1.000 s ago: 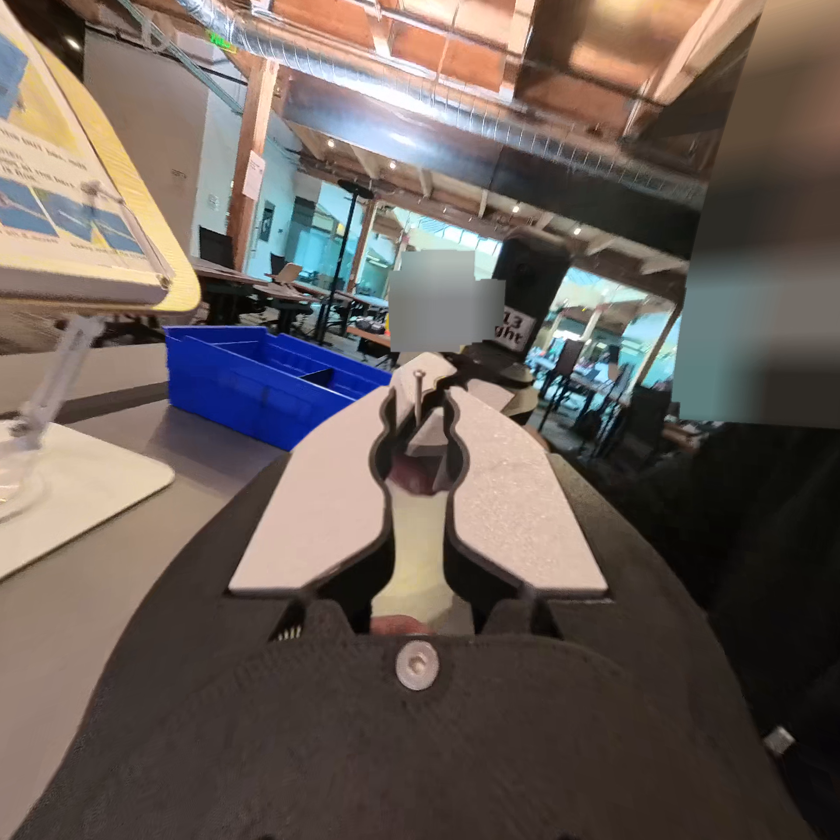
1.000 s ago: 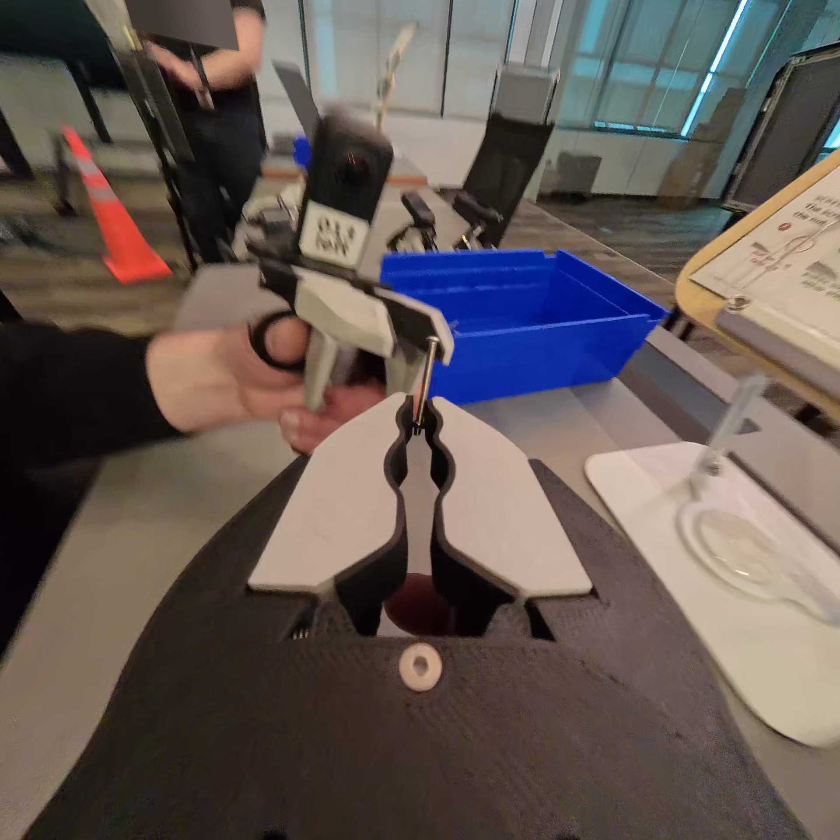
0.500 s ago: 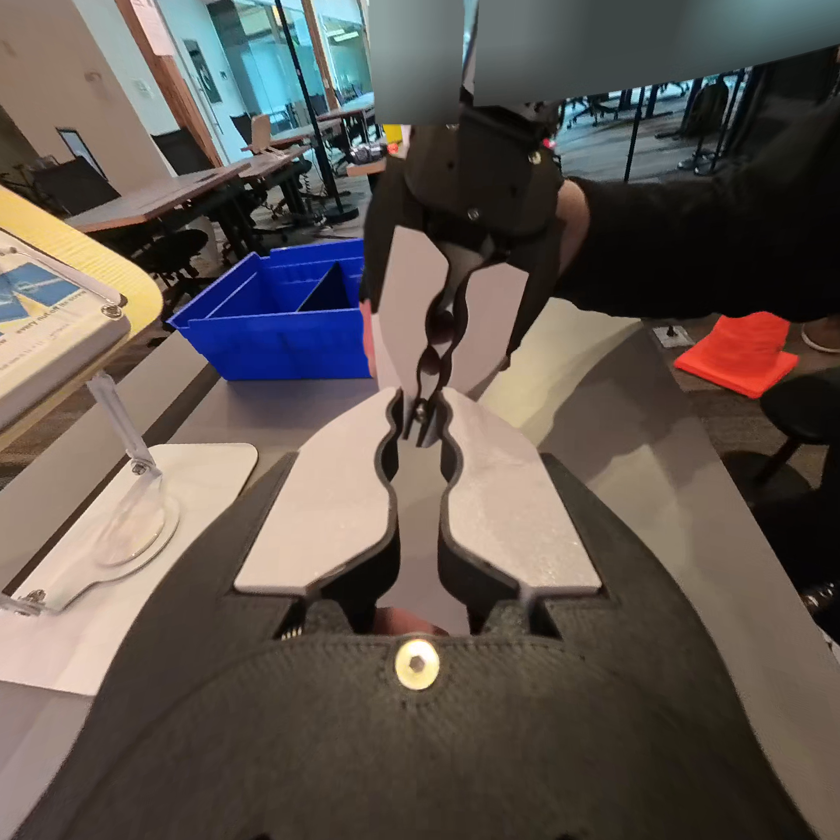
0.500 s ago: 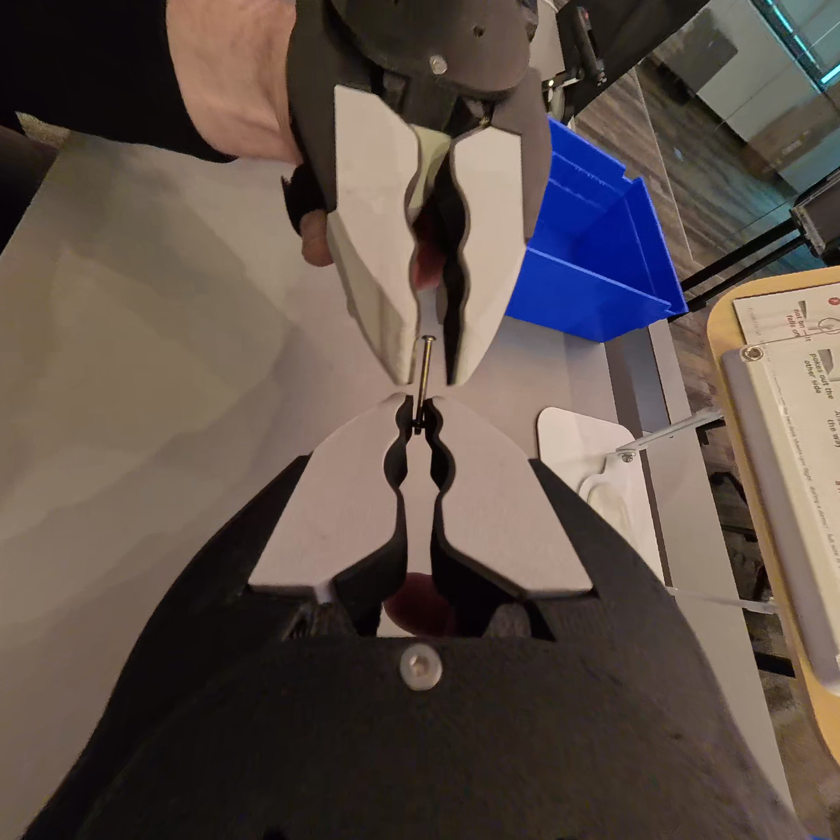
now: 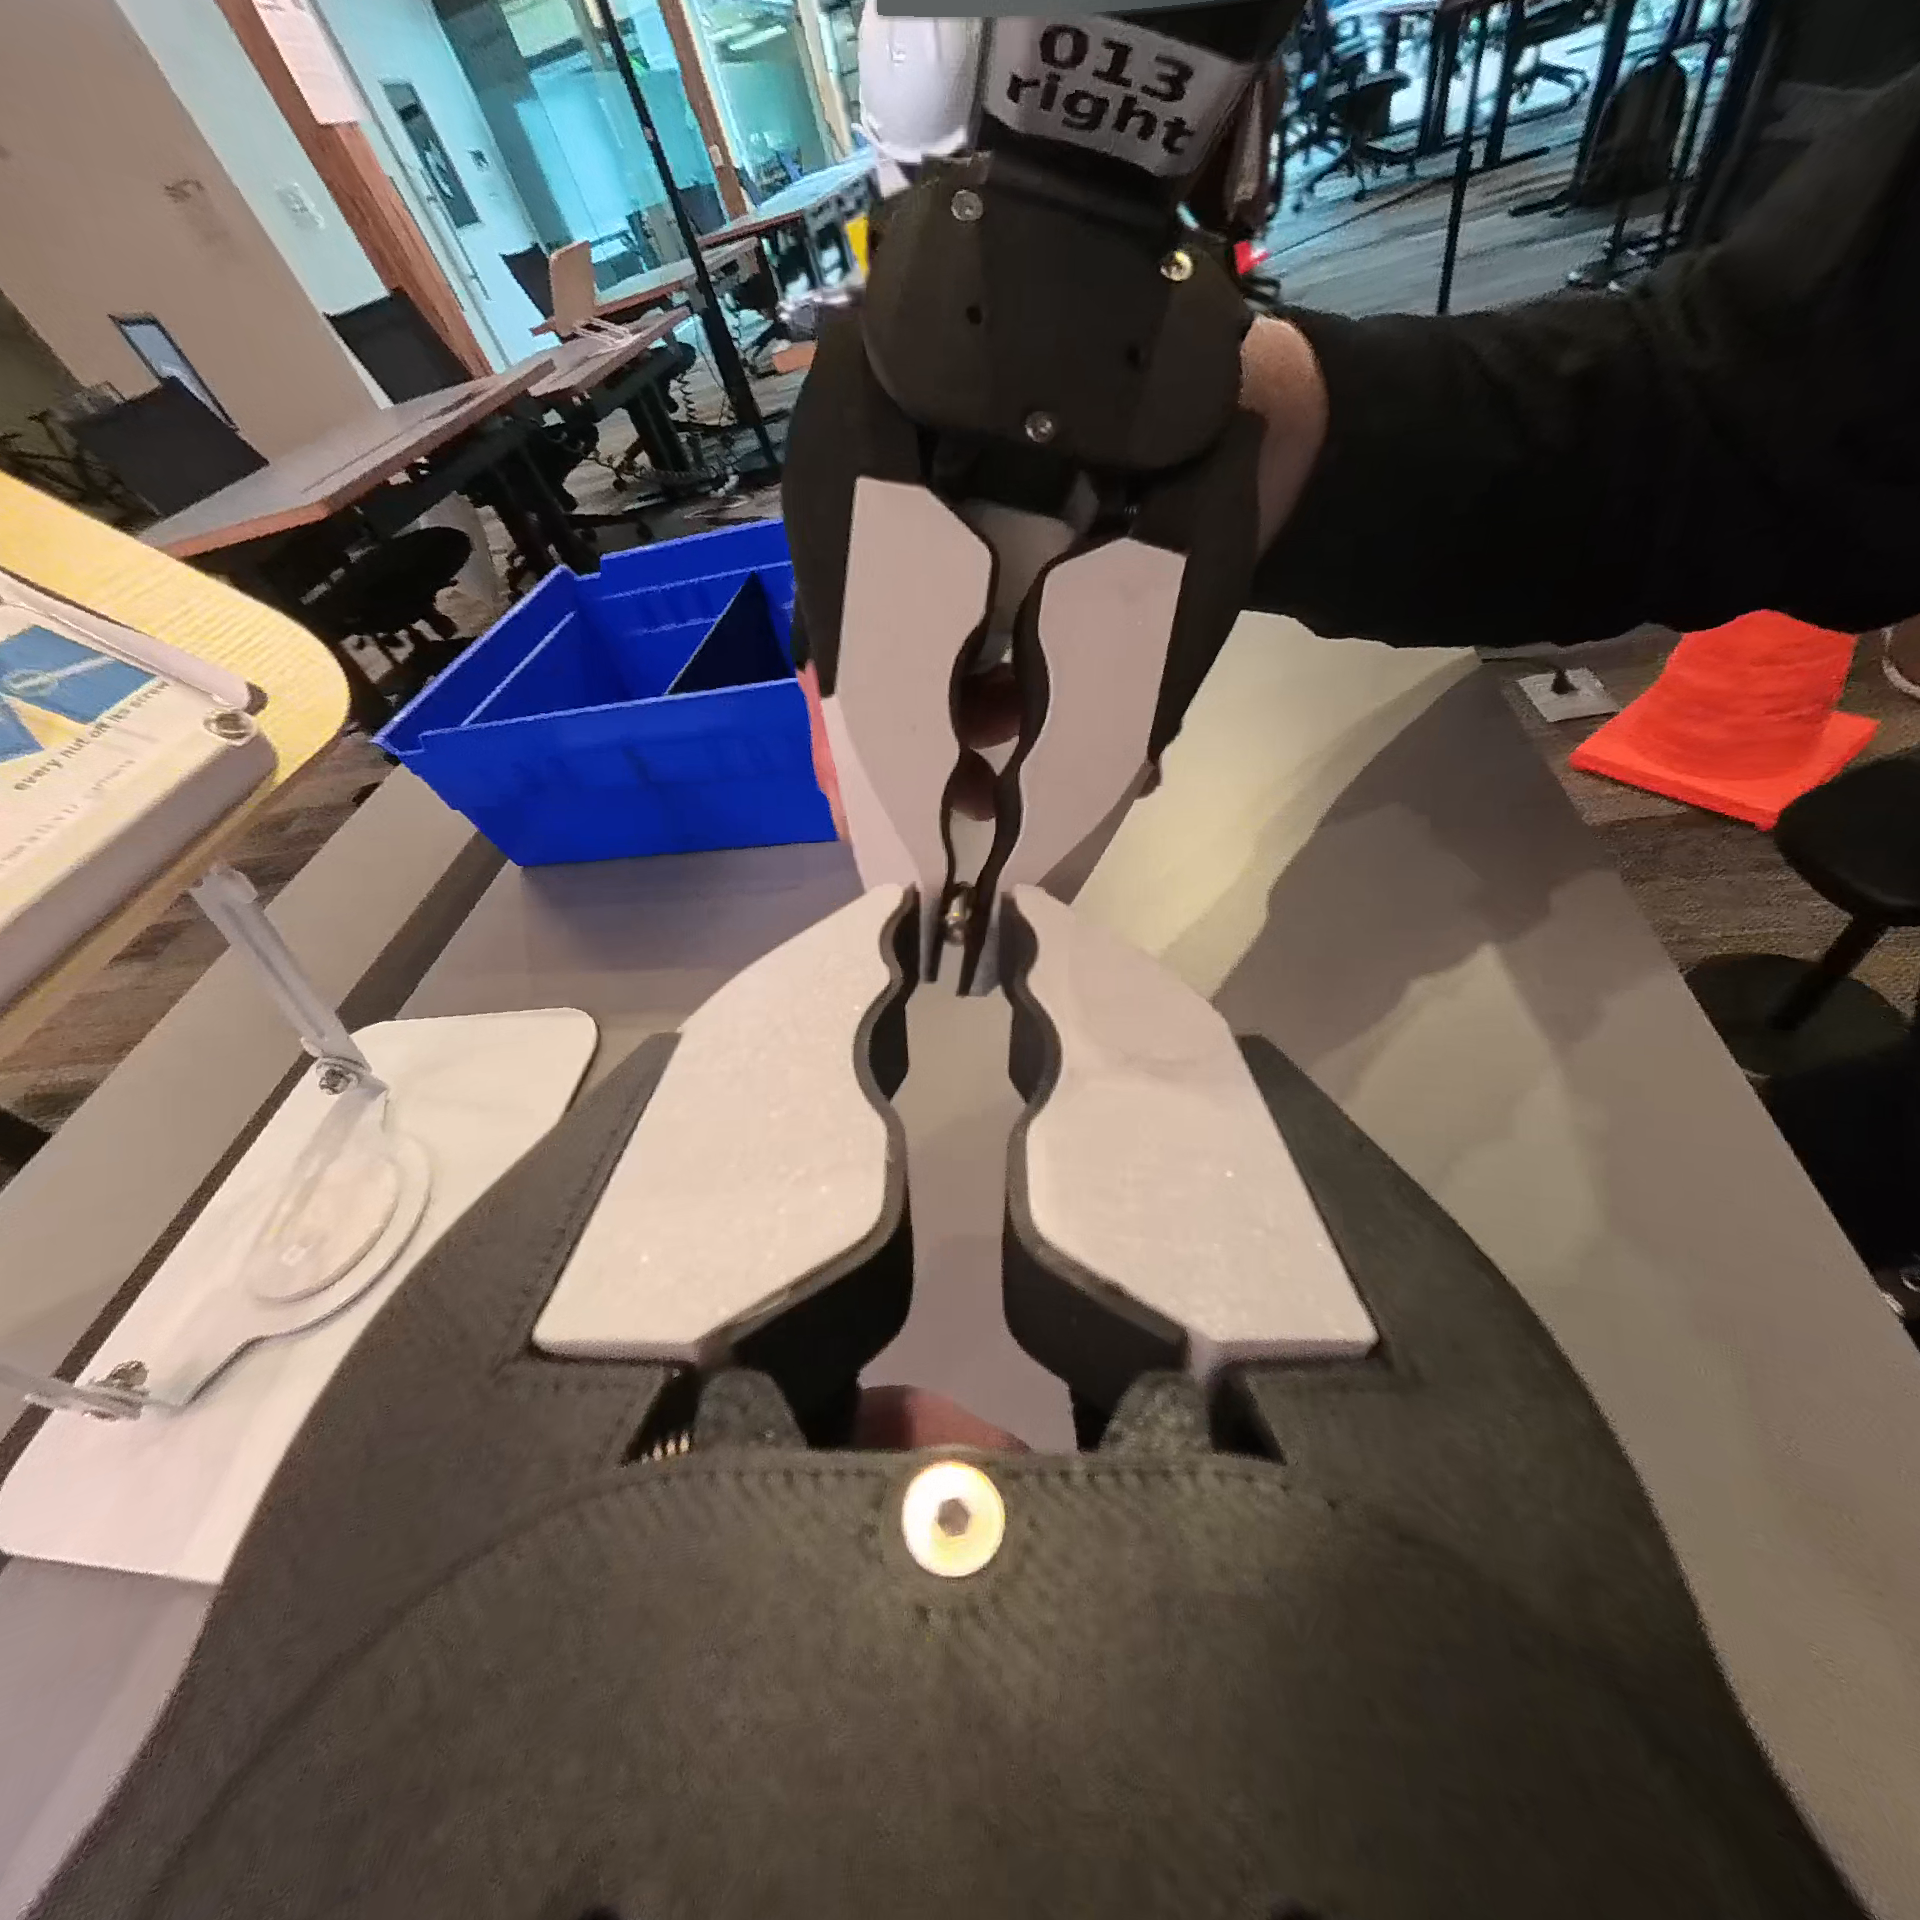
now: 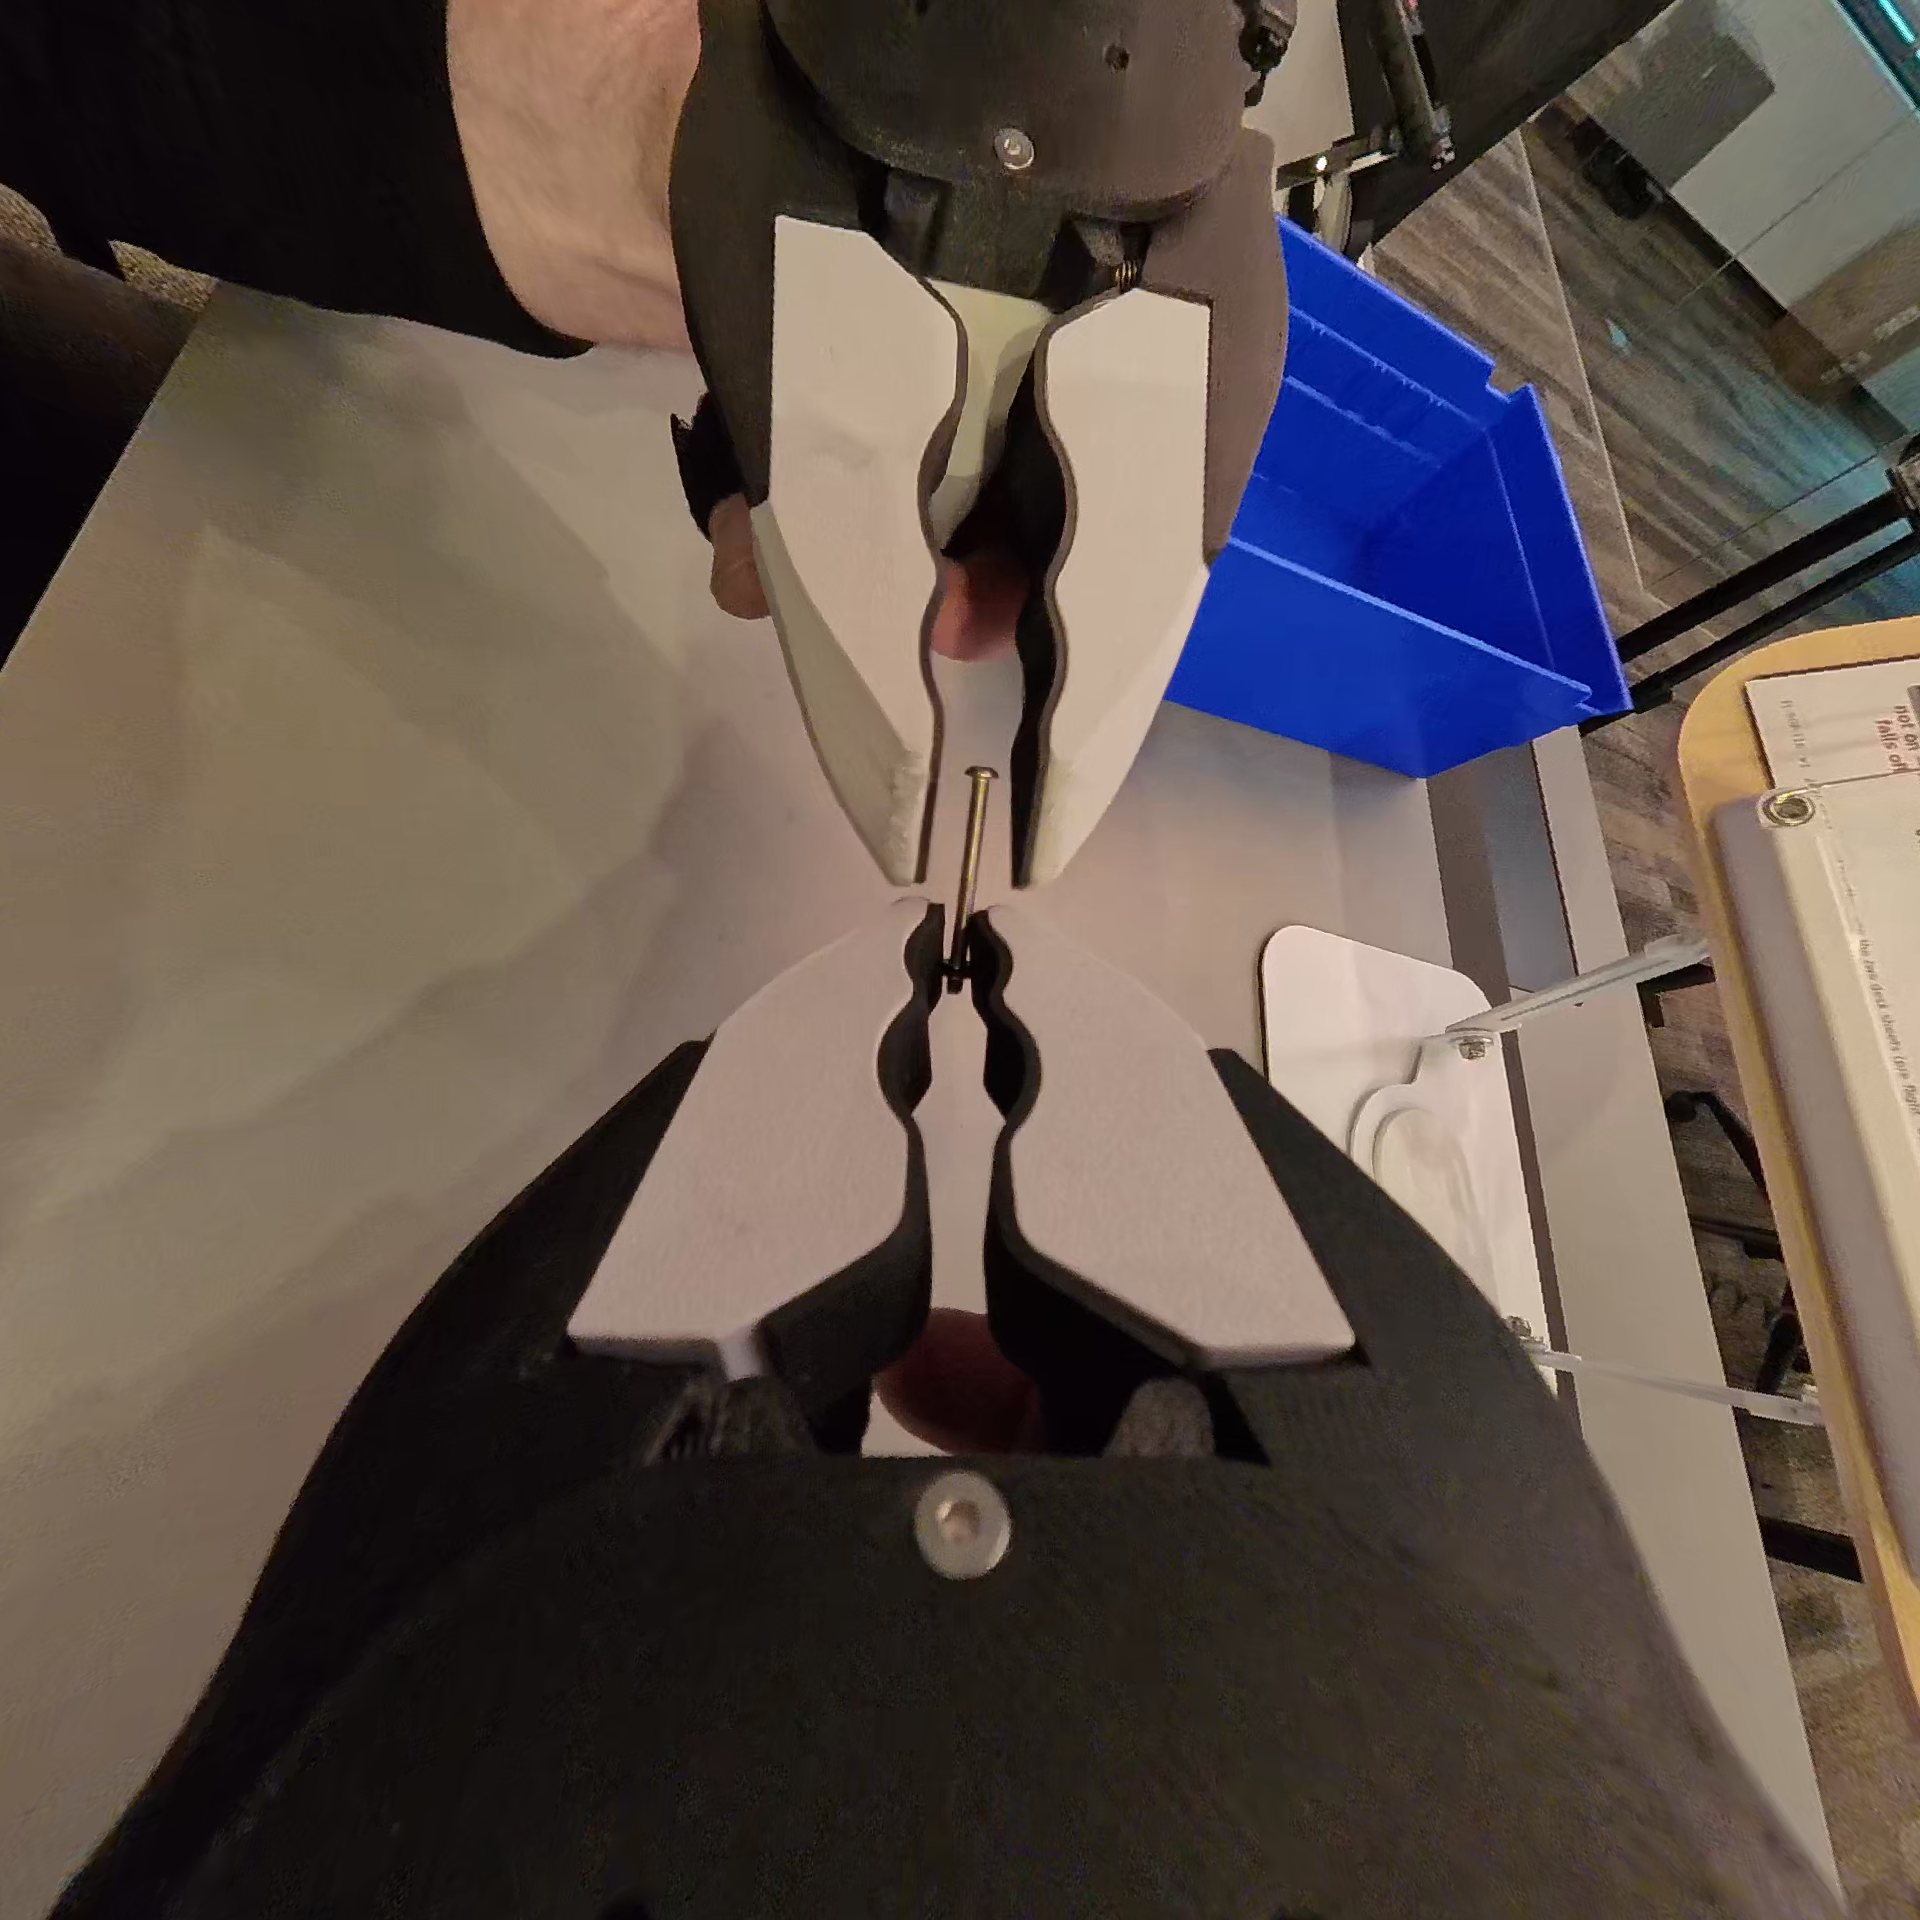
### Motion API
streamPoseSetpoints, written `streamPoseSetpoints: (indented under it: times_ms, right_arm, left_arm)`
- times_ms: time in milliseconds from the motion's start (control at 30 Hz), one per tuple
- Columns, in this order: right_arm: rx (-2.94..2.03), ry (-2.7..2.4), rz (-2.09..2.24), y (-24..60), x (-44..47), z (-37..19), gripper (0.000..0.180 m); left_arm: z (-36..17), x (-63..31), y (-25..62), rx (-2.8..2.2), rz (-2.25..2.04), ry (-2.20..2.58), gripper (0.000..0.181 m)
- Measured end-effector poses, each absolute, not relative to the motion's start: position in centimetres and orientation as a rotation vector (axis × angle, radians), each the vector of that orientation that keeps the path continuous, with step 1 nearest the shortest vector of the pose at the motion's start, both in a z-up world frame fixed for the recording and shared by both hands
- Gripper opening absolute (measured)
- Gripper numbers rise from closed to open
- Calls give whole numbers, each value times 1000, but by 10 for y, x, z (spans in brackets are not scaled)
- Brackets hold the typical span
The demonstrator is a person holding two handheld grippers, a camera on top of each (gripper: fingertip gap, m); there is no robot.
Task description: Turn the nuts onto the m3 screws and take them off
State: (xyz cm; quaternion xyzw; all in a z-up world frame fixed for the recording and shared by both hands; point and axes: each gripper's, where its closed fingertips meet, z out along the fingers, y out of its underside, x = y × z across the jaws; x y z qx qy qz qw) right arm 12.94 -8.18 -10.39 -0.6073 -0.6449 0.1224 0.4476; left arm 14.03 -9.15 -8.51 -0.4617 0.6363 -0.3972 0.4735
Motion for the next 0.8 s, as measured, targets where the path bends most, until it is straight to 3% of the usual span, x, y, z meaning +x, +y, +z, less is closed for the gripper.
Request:
streamPoseSetpoints:
  times_ms: [133,400,467,600,800]
  right_arm:
    - [-1502,-1600,308,-82,130,-103,5]
    - [-1483,-1568,293,-80,130,-98,6]
    - [-1490,-1543,302,-80,132,-97,26]
    - [-1503,-1469,343,-82,132,-96,48]
    - [-1474,-1483,336,-96,135,-92,34]
  left_arm:
    - [-88,142,-93,-1123,-963,1581,4]
    - [-83,142,-89,-1086,-934,1540,3]
    - [-79,139,-87,-1088,-978,1504,3]
    - [-74,138,-84,-1067,-1003,1462,3]
    - [-79,140,-82,-1072,-986,1471,3]
